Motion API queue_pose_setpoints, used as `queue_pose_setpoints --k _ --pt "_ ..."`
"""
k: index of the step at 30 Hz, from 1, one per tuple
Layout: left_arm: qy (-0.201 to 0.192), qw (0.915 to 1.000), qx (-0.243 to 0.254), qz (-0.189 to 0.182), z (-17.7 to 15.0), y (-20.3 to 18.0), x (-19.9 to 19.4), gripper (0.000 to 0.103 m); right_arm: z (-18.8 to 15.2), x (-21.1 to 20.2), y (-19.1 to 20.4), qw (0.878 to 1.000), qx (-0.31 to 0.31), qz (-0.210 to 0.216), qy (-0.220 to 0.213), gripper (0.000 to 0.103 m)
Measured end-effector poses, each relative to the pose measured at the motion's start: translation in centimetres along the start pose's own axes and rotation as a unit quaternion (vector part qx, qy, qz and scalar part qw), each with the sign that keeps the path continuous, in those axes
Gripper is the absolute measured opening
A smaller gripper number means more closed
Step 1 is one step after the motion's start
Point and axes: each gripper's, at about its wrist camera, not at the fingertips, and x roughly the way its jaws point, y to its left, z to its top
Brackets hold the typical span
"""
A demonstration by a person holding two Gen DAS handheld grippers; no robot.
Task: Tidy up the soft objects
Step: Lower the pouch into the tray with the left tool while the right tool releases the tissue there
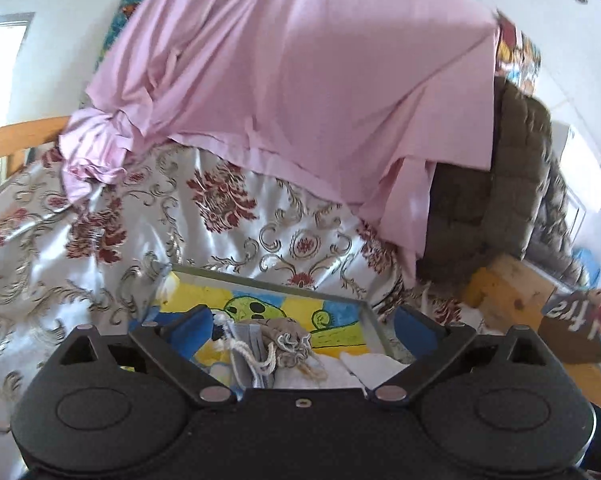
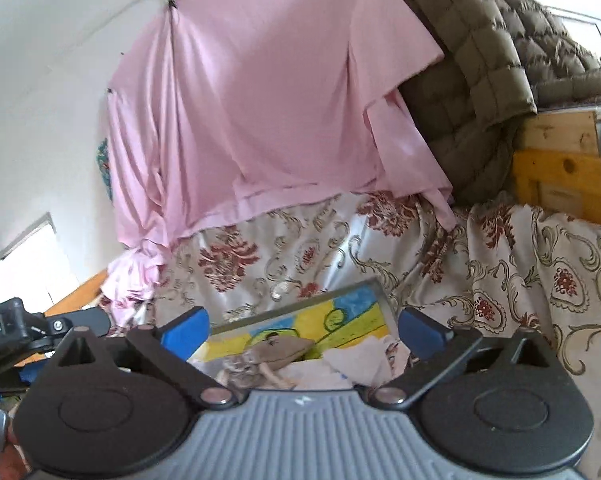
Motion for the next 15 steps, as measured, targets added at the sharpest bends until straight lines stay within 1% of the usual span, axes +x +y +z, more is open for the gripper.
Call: queue_pose_setpoints --k 2,4,6,11,15 --pt "-0.013 0.9999 0.001 0.003 -0.5 0.2 -2.3 0.102 -0.2 -1.7 0.8 1.0 -0.005 0.004 -0.009 0.103" --pt "-0.027 0.9996 0.006 0.008 -1.2 0.5 -4.7 0.102 -0.7 -3.4 1.7 1.0 -0.012 0.011 -0.014 0.103" --pt "-0.032 0.9994 0.008 0.014 -2.1 0.7 -6.7 0.102 -1.4 -5.0 2.6 0.999 -0.027 0.017 -0.018 0.103" --pt "-0.045 0.9984 0.018 0.028 -4.4 1.4 -11.6 0.102 -3.8 -9.1 4.7 0.998 -0.059 0.007 -0.035 0.103" --pt "-0.052 0.9972 0.032 0.044 -6.0 2.0 -14.6 0.102 -5.8 -11.6 6.2 0.996 -0.086 -0.002 -0.039 0.103"
